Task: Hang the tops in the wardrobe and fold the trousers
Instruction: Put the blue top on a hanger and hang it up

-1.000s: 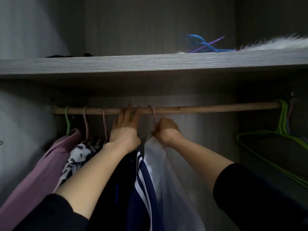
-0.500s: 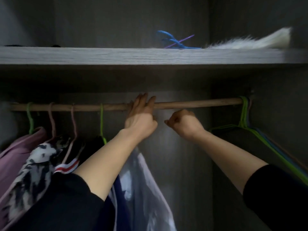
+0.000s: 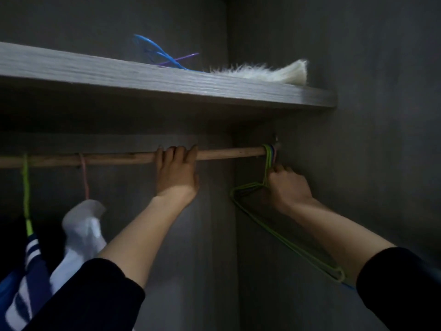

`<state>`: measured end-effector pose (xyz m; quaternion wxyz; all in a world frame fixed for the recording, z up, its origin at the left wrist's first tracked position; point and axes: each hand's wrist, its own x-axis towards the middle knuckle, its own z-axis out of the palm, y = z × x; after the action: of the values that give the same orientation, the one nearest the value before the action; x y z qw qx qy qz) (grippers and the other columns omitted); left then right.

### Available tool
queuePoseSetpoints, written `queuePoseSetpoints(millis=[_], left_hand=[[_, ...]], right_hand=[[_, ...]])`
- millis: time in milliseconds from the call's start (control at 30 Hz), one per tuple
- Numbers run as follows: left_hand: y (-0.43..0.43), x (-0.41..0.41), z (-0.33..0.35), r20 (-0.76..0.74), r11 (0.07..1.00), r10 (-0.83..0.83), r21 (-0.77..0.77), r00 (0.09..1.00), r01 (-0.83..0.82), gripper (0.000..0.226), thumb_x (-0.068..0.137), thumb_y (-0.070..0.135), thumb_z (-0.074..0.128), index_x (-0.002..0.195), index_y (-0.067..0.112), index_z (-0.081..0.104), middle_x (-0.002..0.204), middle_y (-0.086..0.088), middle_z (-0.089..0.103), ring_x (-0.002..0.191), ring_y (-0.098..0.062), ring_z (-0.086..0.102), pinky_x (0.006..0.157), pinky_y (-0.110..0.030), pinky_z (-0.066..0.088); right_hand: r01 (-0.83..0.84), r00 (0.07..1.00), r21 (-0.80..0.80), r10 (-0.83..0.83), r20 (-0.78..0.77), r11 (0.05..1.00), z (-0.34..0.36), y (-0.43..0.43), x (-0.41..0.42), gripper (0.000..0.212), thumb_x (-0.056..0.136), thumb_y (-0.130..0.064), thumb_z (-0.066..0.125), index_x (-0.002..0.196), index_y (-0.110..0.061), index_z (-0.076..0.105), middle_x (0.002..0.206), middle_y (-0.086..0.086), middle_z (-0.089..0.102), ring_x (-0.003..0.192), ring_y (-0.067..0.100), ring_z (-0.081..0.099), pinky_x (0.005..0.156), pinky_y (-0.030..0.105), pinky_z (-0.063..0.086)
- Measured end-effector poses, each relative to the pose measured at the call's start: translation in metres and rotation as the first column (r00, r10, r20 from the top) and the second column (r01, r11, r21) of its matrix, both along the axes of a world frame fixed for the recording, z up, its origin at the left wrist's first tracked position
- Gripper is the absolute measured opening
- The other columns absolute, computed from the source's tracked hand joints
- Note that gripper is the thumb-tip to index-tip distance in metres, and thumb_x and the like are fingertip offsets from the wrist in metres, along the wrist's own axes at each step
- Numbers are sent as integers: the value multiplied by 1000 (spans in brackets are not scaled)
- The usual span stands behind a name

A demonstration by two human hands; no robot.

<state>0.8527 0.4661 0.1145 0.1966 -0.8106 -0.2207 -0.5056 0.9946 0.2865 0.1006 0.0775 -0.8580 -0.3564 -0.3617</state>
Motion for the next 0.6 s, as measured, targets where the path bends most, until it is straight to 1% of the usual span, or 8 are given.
queuePoseSetpoints(millis=[100, 167, 233, 267, 333, 400, 500, 600], left_hand=[[7, 3, -2, 56, 999, -33, 38, 998, 31, 59, 72, 20, 56, 129, 10, 56, 106, -17, 60, 102, -37, 52, 106, -46, 15], [8, 4, -3, 66, 998, -42, 53, 997, 39, 61, 69, 23, 51, 127, 10, 57, 103, -17, 61, 100, -37, 53, 105, -45, 15], [10, 5, -3, 68, 998, -46, 52, 997, 43, 61, 69, 24, 50, 128, 10, 57, 104, -17, 60, 100, -37, 52, 105, -45, 14], [10, 5, -3, 66, 998, -49, 50, 997, 46, 61, 70, 25, 49, 129, 11, 56, 105, -17, 60, 101, -37, 51, 106, -45, 14], [10, 6, -3, 62, 998, -52, 43, 997, 50, 61, 71, 27, 48, 130, 11, 55, 107, -17, 59, 103, -37, 50, 106, -45, 14], [11, 6, -4, 59, 998, -50, 38, 997, 48, 61, 72, 29, 48, 131, 11, 55, 107, -16, 59, 103, -37, 50, 106, -45, 14], [11, 7, -4, 80, 998, -50, 49, 996, 46, 60, 72, 30, 48, 129, 11, 57, 104, -15, 60, 101, -37, 51, 104, -44, 15], [12, 7, -4, 90, 997, -45, 62, 995, 40, 60, 73, 35, 41, 126, 12, 60, 102, -15, 61, 98, -37, 53, 103, -44, 17]], right_hand=[[36, 999, -110, -32, 44, 993, -3, 4, 3, 24, 94, -12, 52, 116, -12, 60, 121, 9, 57, 110, 28, 55, 78, 38, 47], [32, 997, -137, -22, 73, 990, -2, 8, 0, 22, 95, -10, 49, 113, -13, 61, 117, 10, 61, 108, 28, 58, 74, 36, 45], [20, 999, -124, -14, 51, 992, 0, 11, -4, 22, 94, -11, 50, 113, -12, 60, 117, 11, 63, 109, 29, 59, 76, 36, 46], [8, 1000, -85, -9, 0, 996, 2, 12, -5, 22, 93, -13, 52, 113, -11, 60, 117, 11, 63, 109, 31, 59, 77, 36, 47], [-54, 980, 91, 70, -187, 994, 6, 14, -8, 20, 90, -19, 56, 108, -11, 59, 113, 13, 63, 106, 33, 61, 74, 35, 46], [-107, 919, 292, 207, -336, 950, 11, 19, -9, 10, 87, -17, 57, 96, -13, 55, 99, 12, 61, 97, 32, 61, 68, 32, 44], [-161, 834, 457, 368, -411, 875, 17, 32, -4, 3, 84, -11, 54, 85, -8, 53, 81, 7, 56, 79, 29, 57, 63, 28, 41], [-212, 721, 571, 521, -456, 793, 17, 45, -4, 9, 85, -13, 60, 88, -5, 64, 83, 9, 63, 78, 23, 59, 54, 23, 39]])
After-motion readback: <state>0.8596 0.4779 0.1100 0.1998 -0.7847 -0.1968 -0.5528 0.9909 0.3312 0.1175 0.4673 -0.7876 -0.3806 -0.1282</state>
